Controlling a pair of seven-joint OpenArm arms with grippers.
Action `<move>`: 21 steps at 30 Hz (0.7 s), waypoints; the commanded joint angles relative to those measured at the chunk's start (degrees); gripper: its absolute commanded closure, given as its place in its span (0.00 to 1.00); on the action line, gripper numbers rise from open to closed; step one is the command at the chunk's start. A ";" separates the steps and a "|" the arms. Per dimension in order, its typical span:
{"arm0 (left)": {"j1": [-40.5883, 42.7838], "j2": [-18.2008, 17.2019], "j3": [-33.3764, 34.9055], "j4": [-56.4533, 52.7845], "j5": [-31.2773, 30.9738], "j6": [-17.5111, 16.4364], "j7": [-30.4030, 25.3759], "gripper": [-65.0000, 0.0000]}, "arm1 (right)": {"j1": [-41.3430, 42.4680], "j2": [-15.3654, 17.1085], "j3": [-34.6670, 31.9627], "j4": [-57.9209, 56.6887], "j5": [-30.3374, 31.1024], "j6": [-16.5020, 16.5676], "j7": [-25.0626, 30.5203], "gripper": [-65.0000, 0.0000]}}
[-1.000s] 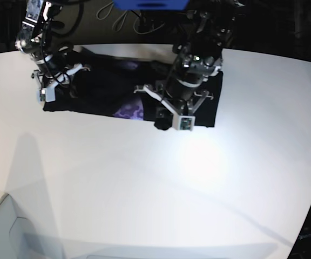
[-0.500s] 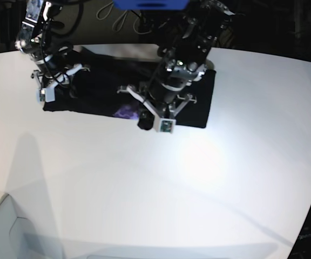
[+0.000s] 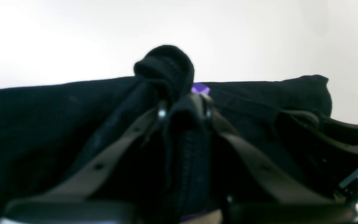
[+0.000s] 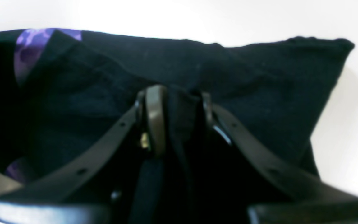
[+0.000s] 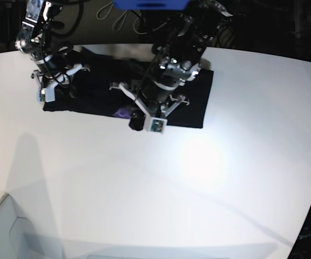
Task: Layout the t-shirt on the table in an organized manner, then fold the t-shirt properly
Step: 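Fold the strip end with the left gripper toward the right gripper, then hold the folded strip with both grippers and press it flat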
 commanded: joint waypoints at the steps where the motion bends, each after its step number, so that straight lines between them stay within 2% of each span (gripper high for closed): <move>1: -0.44 0.79 0.23 1.34 -0.29 0.00 -0.99 0.77 | 0.29 0.41 0.14 1.07 1.02 0.07 1.29 0.75; 4: -0.35 0.88 0.31 1.60 -0.38 -0.35 -0.99 0.62 | 0.29 0.41 0.14 1.07 1.02 0.07 1.29 0.75; 6: 0.27 0.88 0.23 1.86 -1.35 -0.44 -1.17 0.57 | 0.29 0.41 0.14 1.07 1.02 0.07 1.29 0.75; 9: 0.44 0.26 -0.04 4.06 -5.92 -0.44 -3.19 0.53 | 0.29 0.41 0.14 1.07 1.02 0.07 1.29 0.75; 15: 2.47 -5.63 -0.48 10.48 -11.19 -0.26 -11.19 0.51 | 0.29 0.41 0.14 1.07 1.02 0.07 1.29 0.75; 21: 4.22 -9.23 -7.42 8.98 -11.63 -0.26 -11.45 0.54 | 0.37 0.41 0.14 1.07 1.02 0.07 1.29 0.75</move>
